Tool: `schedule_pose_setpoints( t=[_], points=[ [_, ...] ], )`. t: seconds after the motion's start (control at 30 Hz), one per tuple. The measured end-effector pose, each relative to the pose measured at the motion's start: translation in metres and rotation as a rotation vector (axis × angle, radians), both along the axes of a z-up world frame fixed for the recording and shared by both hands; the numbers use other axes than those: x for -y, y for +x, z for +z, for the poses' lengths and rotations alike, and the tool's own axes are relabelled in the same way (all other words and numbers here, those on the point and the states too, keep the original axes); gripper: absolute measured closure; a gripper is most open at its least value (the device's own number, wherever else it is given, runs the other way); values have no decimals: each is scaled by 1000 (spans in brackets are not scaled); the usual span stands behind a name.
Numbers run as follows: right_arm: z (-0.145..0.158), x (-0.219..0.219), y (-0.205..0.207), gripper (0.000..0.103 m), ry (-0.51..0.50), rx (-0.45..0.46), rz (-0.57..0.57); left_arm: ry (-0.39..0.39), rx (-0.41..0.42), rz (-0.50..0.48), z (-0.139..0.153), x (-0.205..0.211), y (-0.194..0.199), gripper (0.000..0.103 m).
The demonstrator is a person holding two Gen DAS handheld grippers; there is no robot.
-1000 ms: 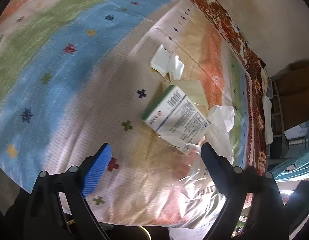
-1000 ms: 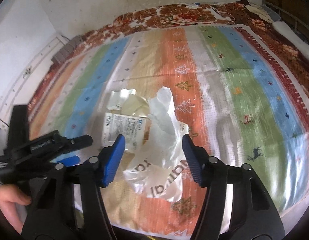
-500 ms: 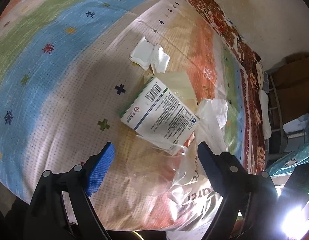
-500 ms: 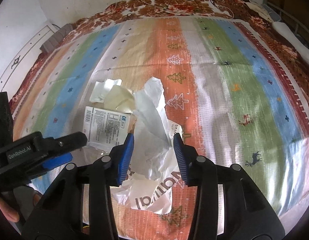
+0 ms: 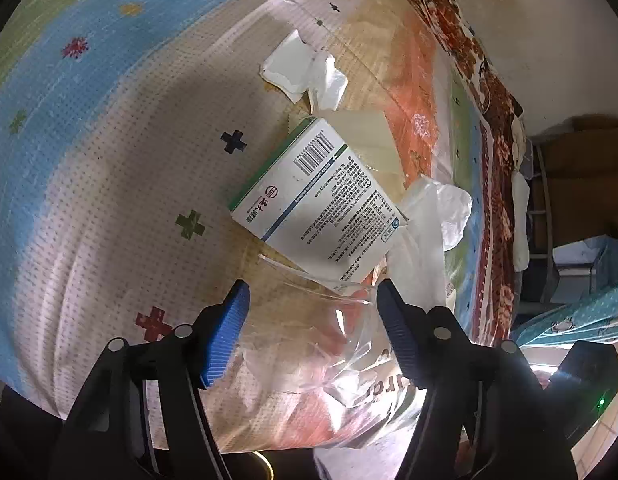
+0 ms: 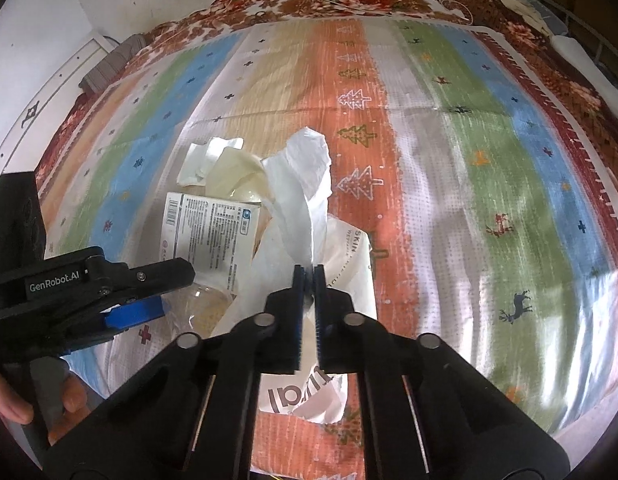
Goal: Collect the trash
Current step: 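Grasp the clear plastic cup with left tool while right tool grasps white tissue, then lift the plastic cup with left tool while right tool lifts the tissue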
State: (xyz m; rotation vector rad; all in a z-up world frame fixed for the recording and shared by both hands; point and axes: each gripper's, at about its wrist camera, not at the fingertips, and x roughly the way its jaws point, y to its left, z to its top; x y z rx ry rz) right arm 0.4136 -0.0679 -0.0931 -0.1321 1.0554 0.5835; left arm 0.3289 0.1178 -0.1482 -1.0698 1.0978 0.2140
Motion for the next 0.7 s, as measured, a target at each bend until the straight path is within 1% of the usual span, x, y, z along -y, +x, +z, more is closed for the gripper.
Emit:
schedule_pose_setpoints(
  t=[0.07,0.17,0.23,0.27,0.3,0.33,0.47,0.57,0.7],
  points=[
    [1,0,-2,101,-2,7,6,2,2,6,3,-1,-1,43],
    [5,0,-7,101,-3,17,15,11,11,4,8,-3,-4,56],
    [9,1,-9,101,0,23,16,8,22,1,12,-5,-5,72],
    [10,2,-10,101,2,25,17,3,23,-3,12,-6,-5,75],
    [11,3,-11,101,3,28,18,1,14,-9,12,-6,-5,84],
    [13,3,-13,101,3,31,20,2,1,-14,10,-6,-5,87],
    [15,3,-16,101,2,35,24,23,-18,-19,9,-10,-7,88],
    [17,1,-19,101,2,38,32,20,-18,-16,11,-12,-8,89],
    [20,1,-20,101,7,43,35,36,-10,-17,18,-15,-8,89]
  ],
)
